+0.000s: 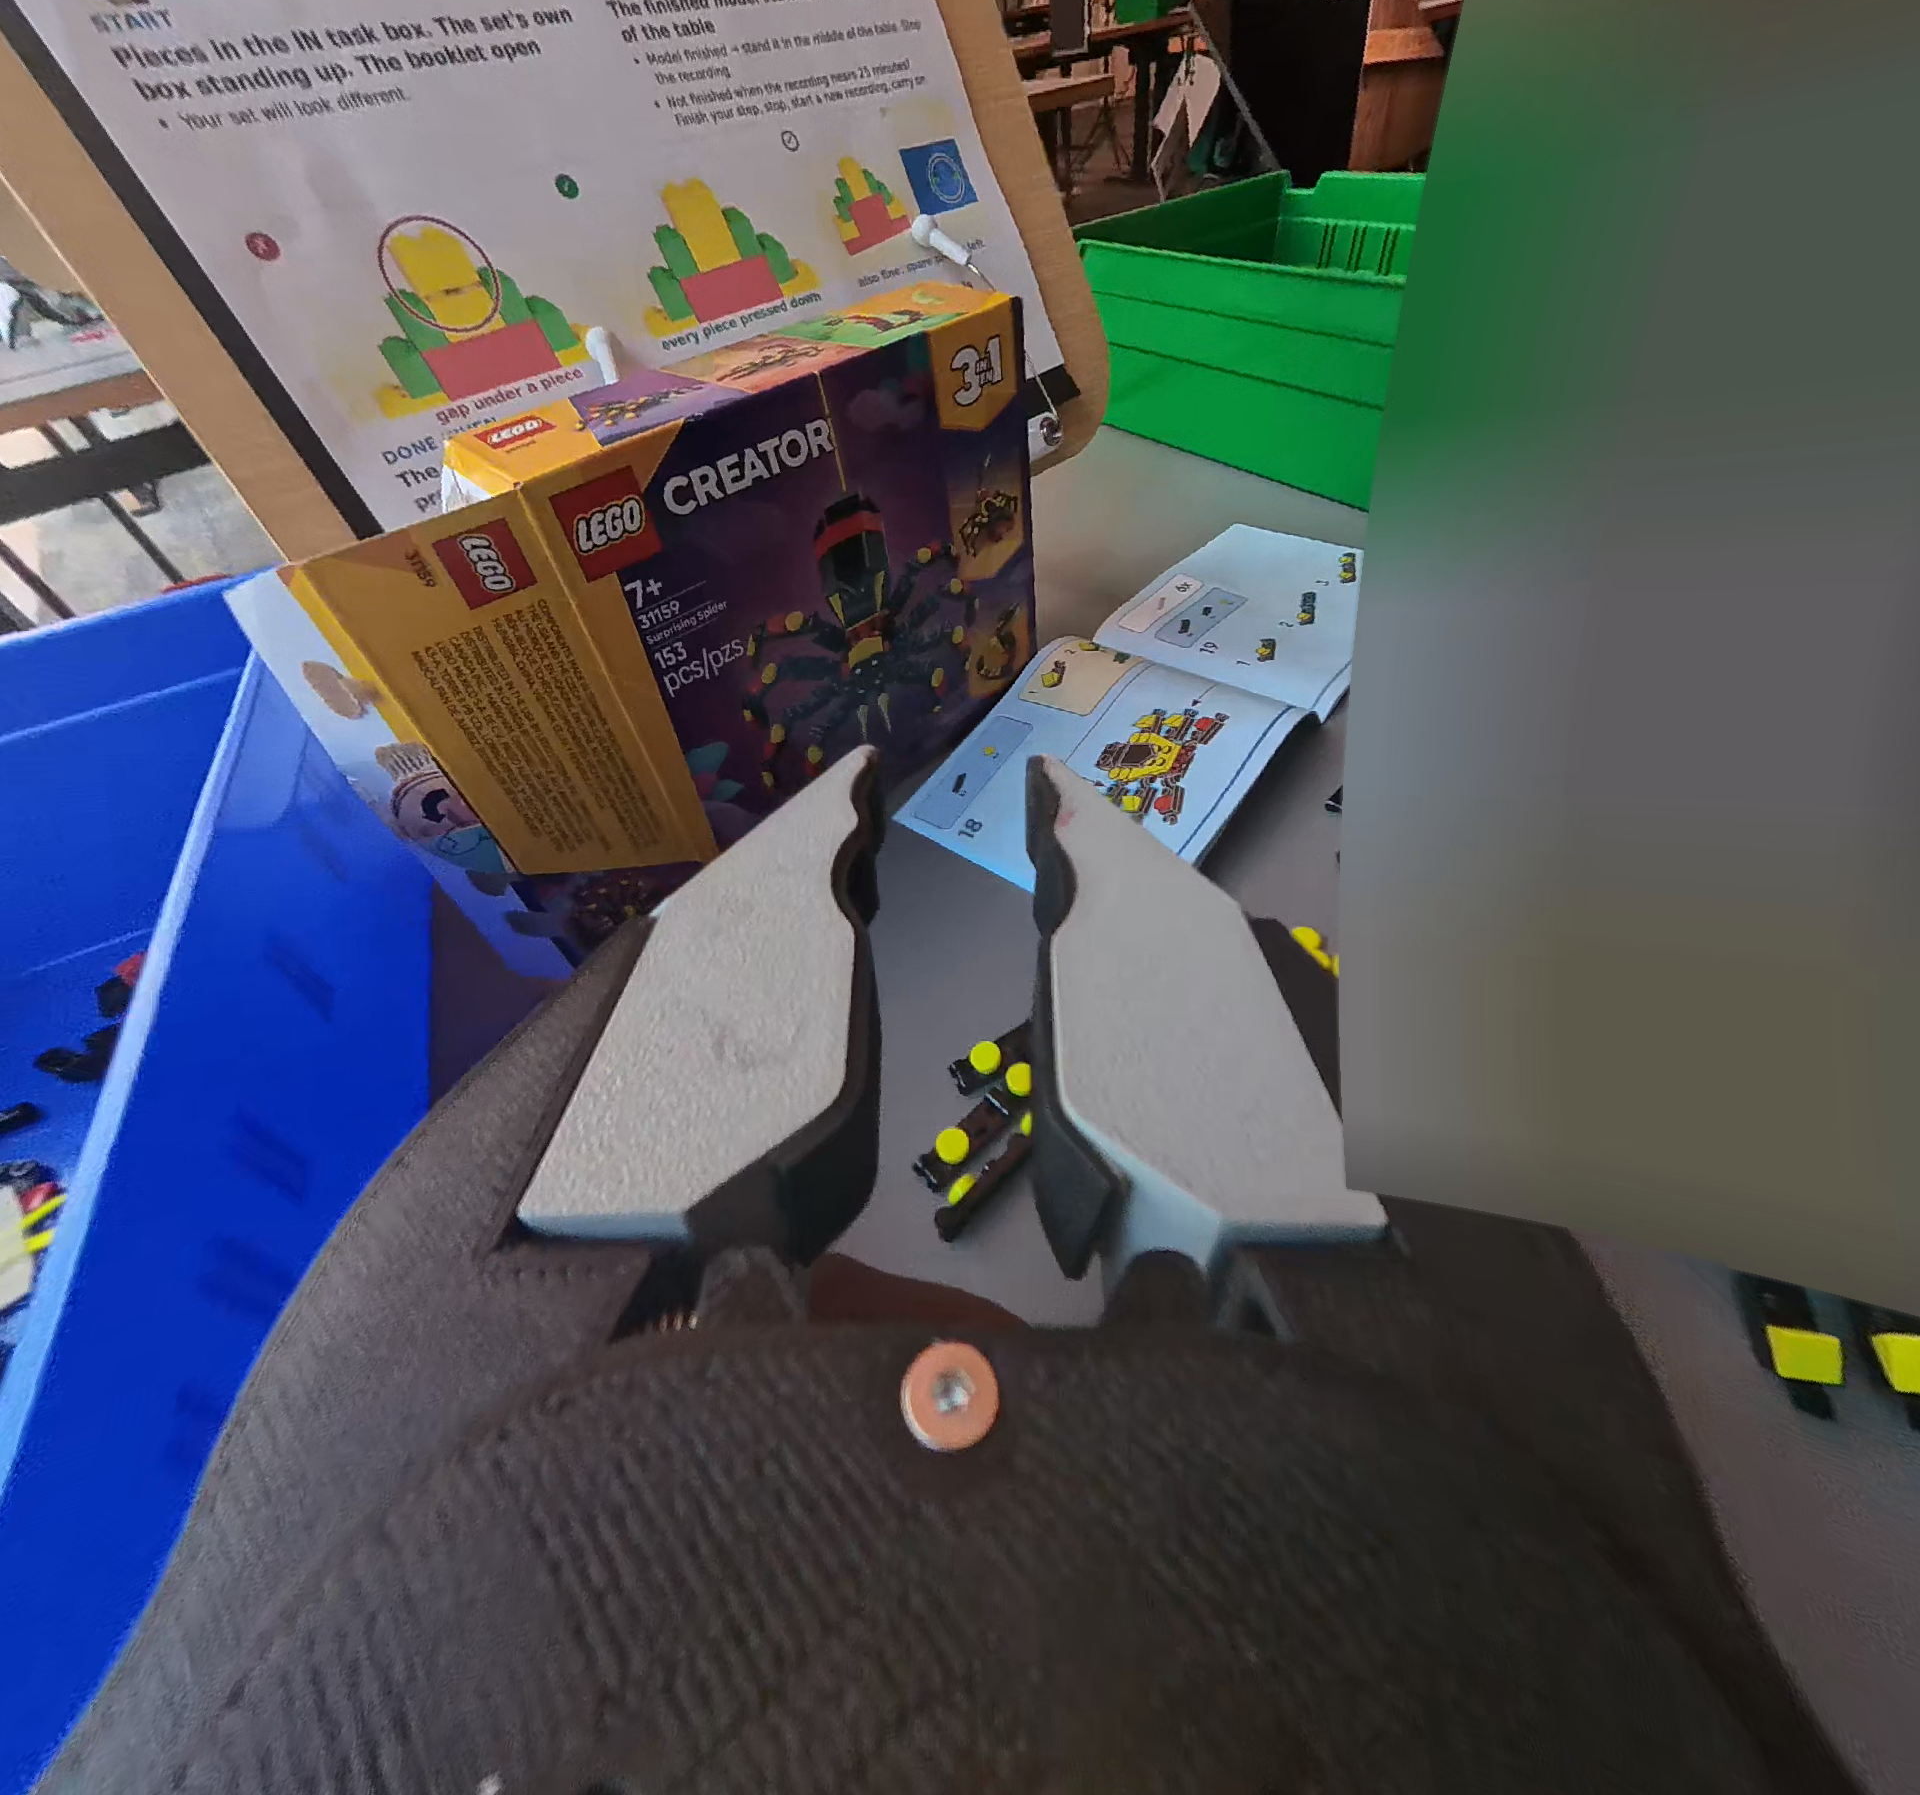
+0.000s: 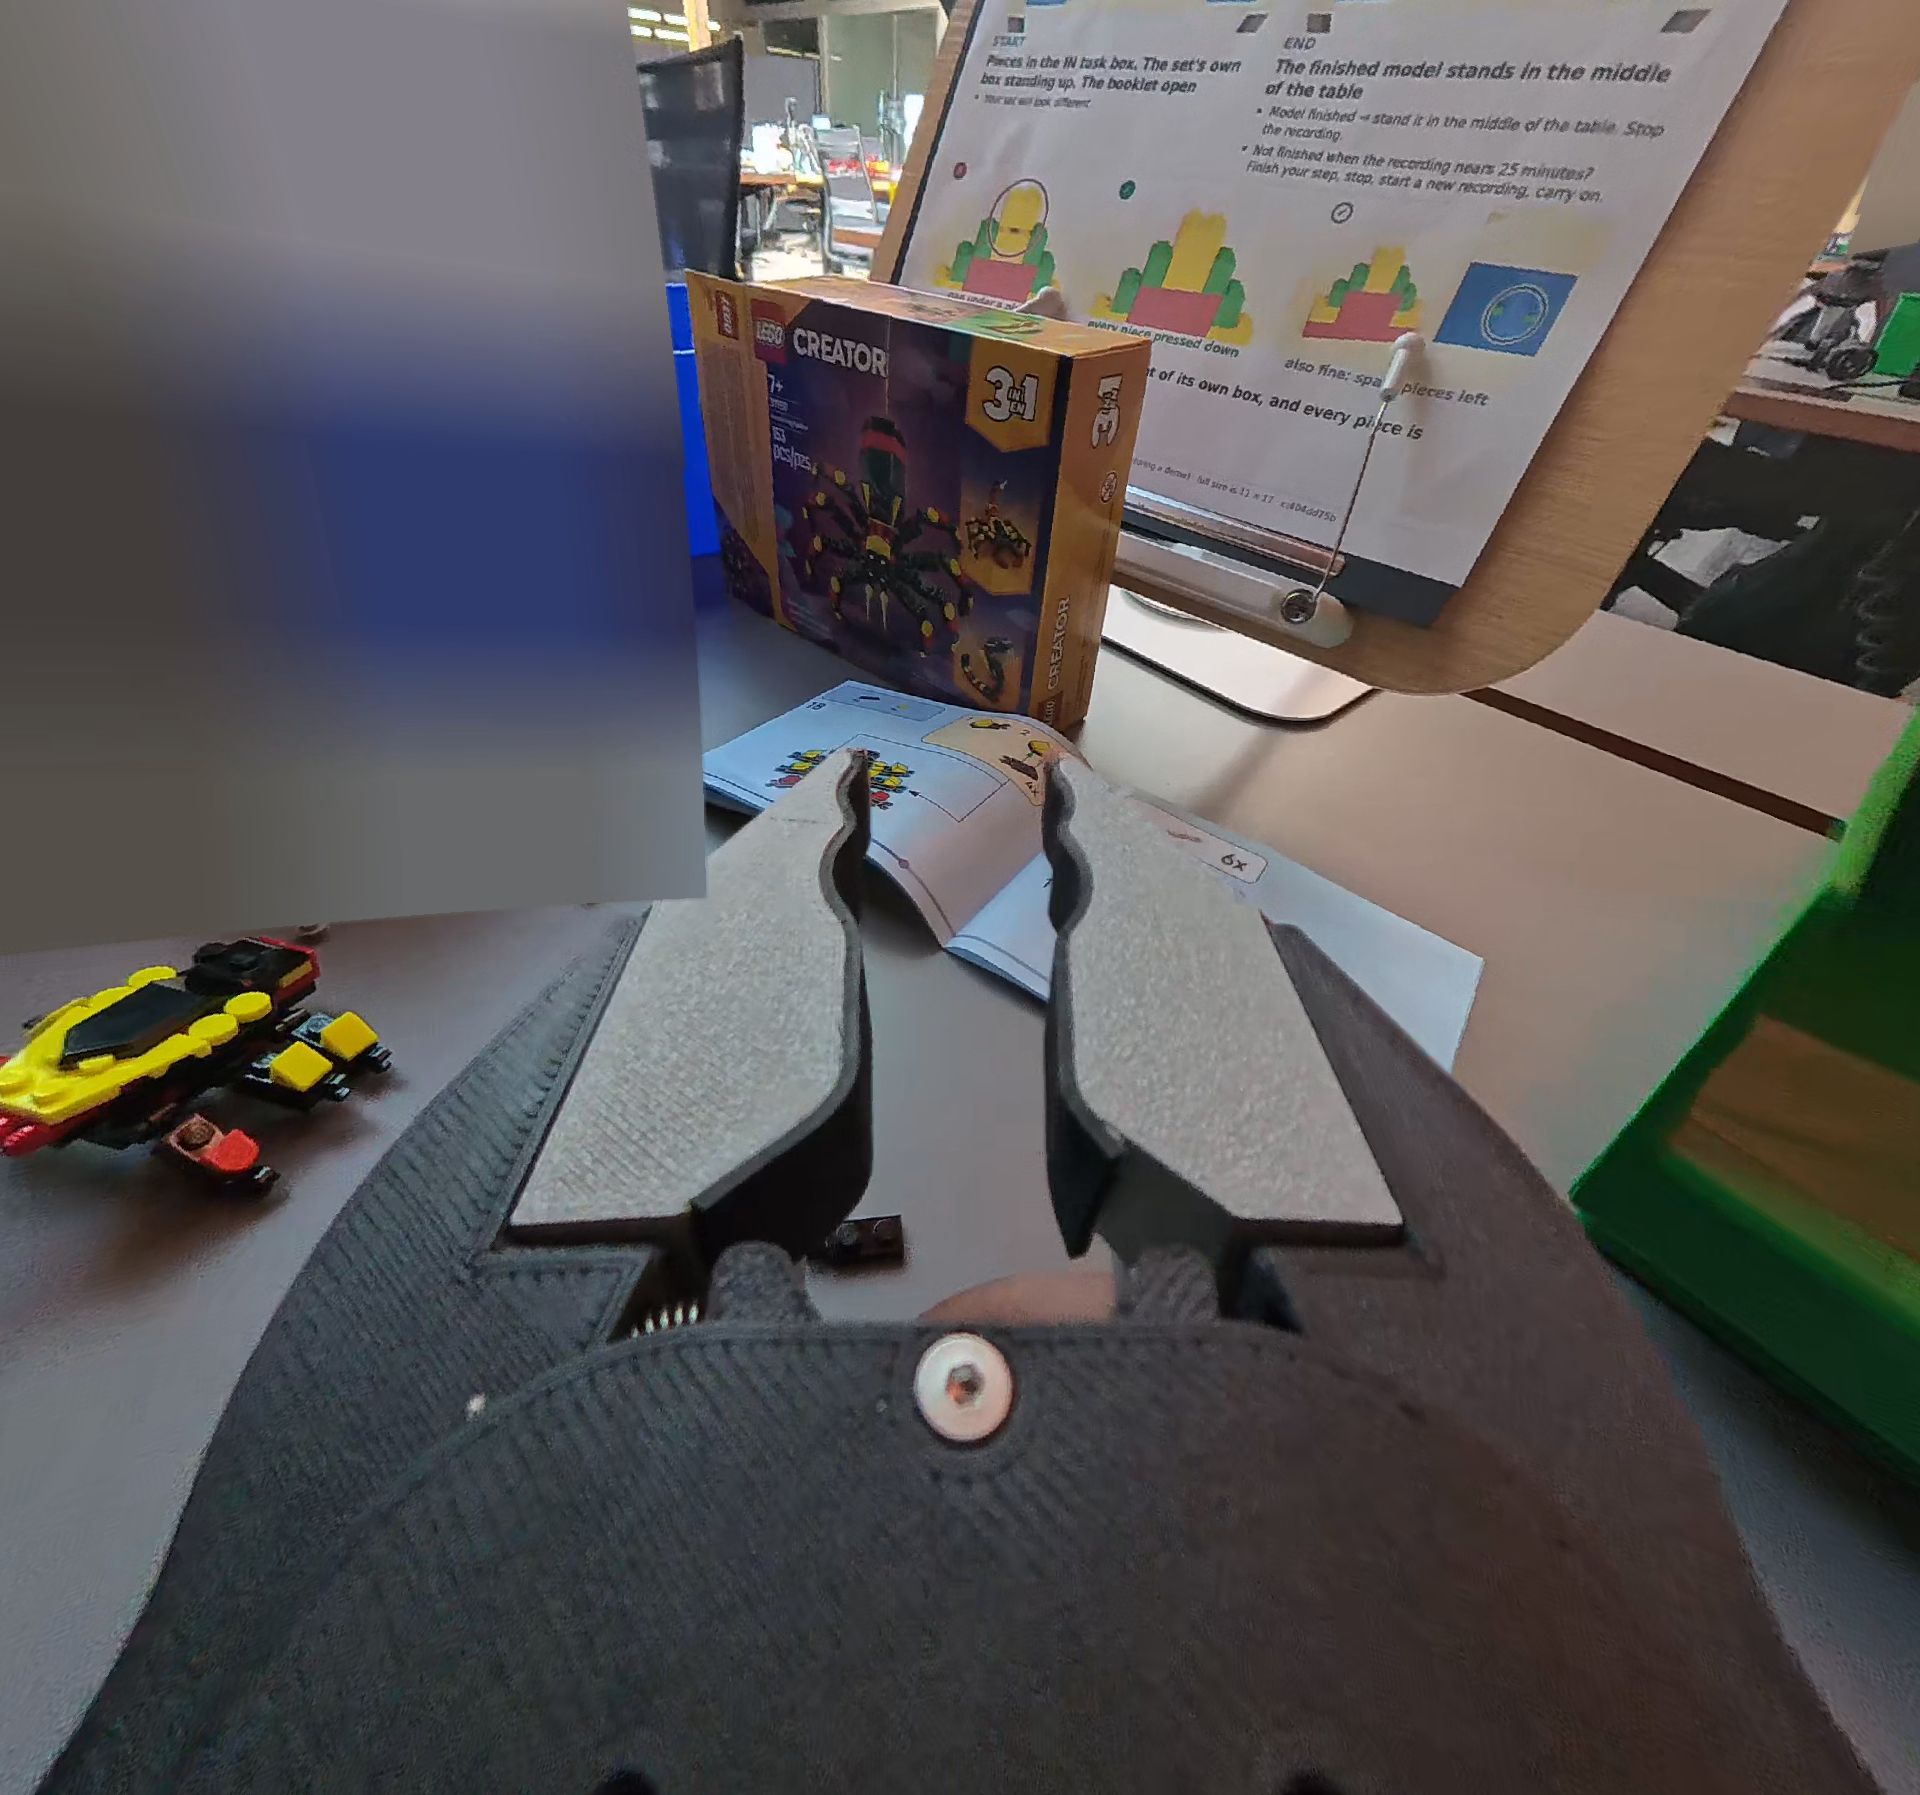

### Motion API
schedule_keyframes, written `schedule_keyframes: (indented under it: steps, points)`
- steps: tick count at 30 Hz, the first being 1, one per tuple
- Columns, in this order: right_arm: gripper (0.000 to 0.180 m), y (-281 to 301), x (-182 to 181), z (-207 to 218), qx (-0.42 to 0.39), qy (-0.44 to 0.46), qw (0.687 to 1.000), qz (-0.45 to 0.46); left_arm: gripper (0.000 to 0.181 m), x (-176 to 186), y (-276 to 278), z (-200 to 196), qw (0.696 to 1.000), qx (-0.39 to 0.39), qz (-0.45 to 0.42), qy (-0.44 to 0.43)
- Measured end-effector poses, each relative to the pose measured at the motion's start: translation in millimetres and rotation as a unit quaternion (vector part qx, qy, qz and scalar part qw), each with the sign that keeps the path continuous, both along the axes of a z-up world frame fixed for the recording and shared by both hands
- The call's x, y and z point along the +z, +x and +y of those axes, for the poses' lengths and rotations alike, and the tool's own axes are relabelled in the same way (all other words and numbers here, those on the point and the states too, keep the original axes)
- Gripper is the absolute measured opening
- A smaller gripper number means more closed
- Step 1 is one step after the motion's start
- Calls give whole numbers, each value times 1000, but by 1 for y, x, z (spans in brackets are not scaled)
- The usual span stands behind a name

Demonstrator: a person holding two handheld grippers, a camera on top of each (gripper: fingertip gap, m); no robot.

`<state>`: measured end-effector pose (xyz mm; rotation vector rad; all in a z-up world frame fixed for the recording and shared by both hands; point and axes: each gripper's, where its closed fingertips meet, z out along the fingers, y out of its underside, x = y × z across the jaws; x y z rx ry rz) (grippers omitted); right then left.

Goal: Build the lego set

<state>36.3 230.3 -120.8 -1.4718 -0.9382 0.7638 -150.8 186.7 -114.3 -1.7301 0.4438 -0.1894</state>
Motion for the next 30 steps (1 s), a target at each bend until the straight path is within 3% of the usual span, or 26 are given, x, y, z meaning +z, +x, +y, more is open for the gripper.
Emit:
schedule_keyframes:
  steps: [1, 8, 17, 24, 30]
  points:
    - [29, 0, 0, 0, 3, 1, 1000, -3, 24, 1, -1, 0, 1000, 3, 8, 5]
    - [27, 9, 16, 2, 10, -11, 999, 31, 24, 0, 6, -4, 1000, -22, -2, -12]
    - [24, 5, 13, -4, 18, 21, 1000, -4, 24, -1, 5, -4, 999, -18, 32, -1]
    - [30, 18, 29, 4, 1, 0, 999, 52, 25, 27, -23, -2, 998, 24, -44, 27]
    - [34, -2, 6, -3, 38, -13, 999, -7, 28, 13, -22, 0, 1000, 18, -24, -3]
